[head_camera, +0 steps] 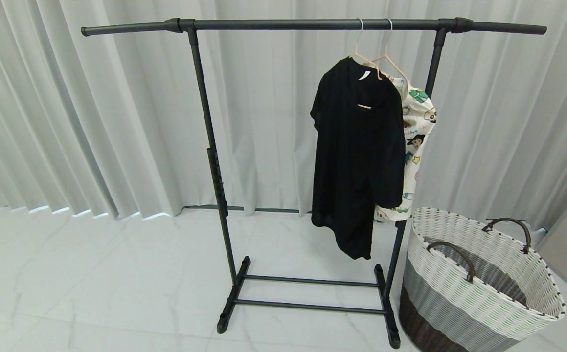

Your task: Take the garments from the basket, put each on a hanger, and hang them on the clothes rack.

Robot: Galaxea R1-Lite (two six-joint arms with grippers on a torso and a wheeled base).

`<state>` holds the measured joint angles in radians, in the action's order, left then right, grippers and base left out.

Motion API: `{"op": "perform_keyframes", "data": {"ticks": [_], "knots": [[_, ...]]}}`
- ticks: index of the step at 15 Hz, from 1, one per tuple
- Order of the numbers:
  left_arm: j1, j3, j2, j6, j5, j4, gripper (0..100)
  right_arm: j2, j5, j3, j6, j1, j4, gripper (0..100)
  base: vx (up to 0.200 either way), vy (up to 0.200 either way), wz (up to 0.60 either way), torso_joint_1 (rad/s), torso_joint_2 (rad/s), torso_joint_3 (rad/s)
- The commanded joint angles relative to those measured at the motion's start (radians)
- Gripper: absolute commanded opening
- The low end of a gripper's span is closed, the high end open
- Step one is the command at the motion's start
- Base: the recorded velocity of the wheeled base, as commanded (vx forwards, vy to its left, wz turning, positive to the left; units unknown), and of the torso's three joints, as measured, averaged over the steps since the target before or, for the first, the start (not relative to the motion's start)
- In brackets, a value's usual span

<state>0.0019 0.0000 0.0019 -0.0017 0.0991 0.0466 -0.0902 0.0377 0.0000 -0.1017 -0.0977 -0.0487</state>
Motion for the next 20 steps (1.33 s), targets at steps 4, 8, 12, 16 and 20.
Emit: {"op": "perform_keyframes", "data": {"ticks": [4,8,12,16,20], "knots": [[0.0,0.0,-0.002,-0.031,0.001,-0.031,100,-0.006,-0.329,0.0,0.014,0.003,0.0,100,0.0,0.0,0.0,0.0,0.0,0.0],[0.001,0.0,-0.002,-0.029,0.001,-0.031,100,-0.009,-0.292,0.0,0.103,0.222,0.015,100,0.0,0.0,0.0,0.0,0.0,0.0],[0.0,0.0,-0.002,-0.032,0.001,-0.031,100,-0.008,-0.036,0.0,0.114,0.222,0.02,100,0.0,0.0,0.0,0.0,0.0,0.0],[0.0,0.0,-0.002,-0.032,0.001,-0.031,100,-0.011,-0.047,0.0,0.134,0.289,0.027,100,0.0,0.0,0.0,0.0,0.0,0.0],[0.001,0.0,-0.002,-0.032,0.001,-0.031,100,-0.013,-0.197,0.0,0.171,0.217,0.081,100,0.0,0.0,0.0,0.0,0.0,0.0]]}}
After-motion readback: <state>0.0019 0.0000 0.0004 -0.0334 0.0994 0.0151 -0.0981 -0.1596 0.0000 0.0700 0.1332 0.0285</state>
